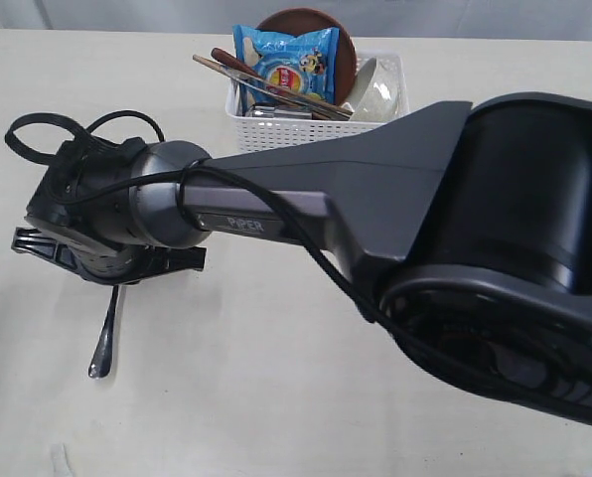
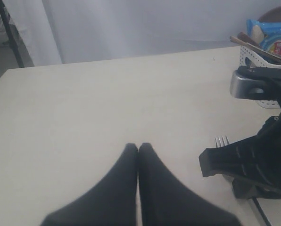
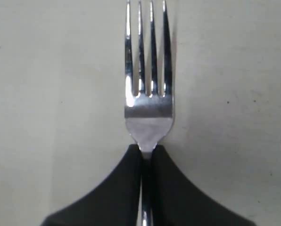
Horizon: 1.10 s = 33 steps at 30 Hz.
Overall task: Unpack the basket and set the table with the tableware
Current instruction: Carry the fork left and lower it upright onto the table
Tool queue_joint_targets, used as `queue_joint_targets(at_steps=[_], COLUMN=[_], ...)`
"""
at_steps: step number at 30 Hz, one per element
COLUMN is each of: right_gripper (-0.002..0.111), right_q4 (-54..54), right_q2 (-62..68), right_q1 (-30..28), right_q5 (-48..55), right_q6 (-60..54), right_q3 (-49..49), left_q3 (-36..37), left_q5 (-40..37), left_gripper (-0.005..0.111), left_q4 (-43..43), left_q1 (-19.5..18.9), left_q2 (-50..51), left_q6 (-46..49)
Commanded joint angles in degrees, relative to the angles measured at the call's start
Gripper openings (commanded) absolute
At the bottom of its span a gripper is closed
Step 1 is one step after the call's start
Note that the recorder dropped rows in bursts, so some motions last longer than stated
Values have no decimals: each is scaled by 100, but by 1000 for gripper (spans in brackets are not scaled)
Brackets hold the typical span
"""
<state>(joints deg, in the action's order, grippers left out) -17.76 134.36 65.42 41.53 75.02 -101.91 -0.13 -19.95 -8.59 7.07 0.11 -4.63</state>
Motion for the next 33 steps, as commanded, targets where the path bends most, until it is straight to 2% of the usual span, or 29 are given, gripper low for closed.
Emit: queue_joint_targets(at_steps=[1,22,24,25,27,29,33], right_gripper=[0,0,14,29,49,53,53], right_q4=[-53,-284,-252,-207,-136,-31,-10], right_q2=[66,66,66,66,66,66,-78], right_q1=[-1,-135,-135,-135,-135,-135,-135], right_q5=[-58,302,267,267,267,253,253], right_q6=[-1,78,78,78,78,78,78], right_q3=[6,6,6,6,6,6,6], left_q3=[13,13,13,13,13,13,13], left_q5=[3,3,3,3,3,3,3], left_gripper=[0,0,0,0,0,0,0], left_q4=[5,-19,-19,-19,-19,-19,-19], left_q1=[29,29,29,29,29,29,29], left_q2=[-11,-11,-11,-11,-11,-11,-11], left_q6=[-13,-13,-13,-13,-13,-13,-13])
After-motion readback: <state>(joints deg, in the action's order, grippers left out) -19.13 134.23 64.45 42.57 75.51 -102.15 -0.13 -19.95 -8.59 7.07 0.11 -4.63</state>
